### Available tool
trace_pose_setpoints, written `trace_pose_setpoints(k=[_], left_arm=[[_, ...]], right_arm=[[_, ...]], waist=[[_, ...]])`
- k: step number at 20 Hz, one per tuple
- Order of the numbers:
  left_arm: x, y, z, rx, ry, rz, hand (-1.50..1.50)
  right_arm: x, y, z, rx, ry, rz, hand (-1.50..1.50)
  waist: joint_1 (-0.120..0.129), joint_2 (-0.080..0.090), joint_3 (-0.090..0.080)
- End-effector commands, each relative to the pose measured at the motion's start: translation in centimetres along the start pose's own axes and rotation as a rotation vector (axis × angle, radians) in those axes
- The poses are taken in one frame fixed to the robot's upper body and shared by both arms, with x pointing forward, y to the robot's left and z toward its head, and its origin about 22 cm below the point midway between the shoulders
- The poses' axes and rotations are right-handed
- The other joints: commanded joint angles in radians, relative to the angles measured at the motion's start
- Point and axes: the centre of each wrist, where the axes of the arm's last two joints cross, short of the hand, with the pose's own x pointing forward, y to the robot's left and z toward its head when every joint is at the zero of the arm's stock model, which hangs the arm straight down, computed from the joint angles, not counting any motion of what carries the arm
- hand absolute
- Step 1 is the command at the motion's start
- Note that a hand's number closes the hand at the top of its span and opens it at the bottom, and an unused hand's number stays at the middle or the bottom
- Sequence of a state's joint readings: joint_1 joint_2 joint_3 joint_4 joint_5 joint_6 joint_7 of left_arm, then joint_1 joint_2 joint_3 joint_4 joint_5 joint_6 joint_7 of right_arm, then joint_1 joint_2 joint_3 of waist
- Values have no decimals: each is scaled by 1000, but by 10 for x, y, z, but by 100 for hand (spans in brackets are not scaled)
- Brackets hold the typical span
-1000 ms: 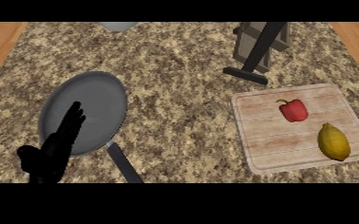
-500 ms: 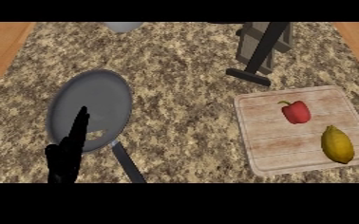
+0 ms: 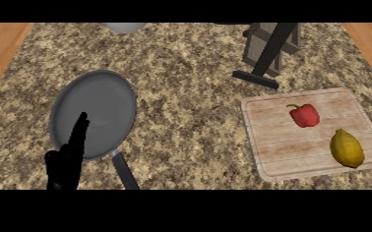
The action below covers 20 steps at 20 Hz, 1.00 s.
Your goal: Pick the bell pepper from the cutting board and place it in the tiered basket
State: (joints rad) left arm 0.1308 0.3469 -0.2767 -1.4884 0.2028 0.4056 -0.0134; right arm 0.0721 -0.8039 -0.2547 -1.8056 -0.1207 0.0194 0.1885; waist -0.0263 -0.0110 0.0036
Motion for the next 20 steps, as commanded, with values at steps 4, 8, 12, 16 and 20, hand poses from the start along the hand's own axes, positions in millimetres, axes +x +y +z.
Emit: trace_pose_setpoints(k=[4, 8, 12, 16, 20], left_arm=[[-5, -20, 0, -33, 26, 12, 0], [3, -25, -12, -50, 12, -3, 0], [-6, -36, -17, -41, 21, -14, 0], [-4, -39, -8, -60, 27, 2, 0], [-11, -37, -11, -55, 21, -15, 0]], right_arm=[[55, 15, 18, 43, 122, 375, -150], [80, 37, 26, -16, 166, 398, -150], [81, 75, 33, -13, 199, 466, -150], [64, 103, 20, 1, 207, 537, -150], [81, 110, 19, 33, 305, 636, -150]], waist=[[19, 11, -8], [28, 12, -5], [30, 14, -5], [37, 14, -4], [33, 13, -5]])
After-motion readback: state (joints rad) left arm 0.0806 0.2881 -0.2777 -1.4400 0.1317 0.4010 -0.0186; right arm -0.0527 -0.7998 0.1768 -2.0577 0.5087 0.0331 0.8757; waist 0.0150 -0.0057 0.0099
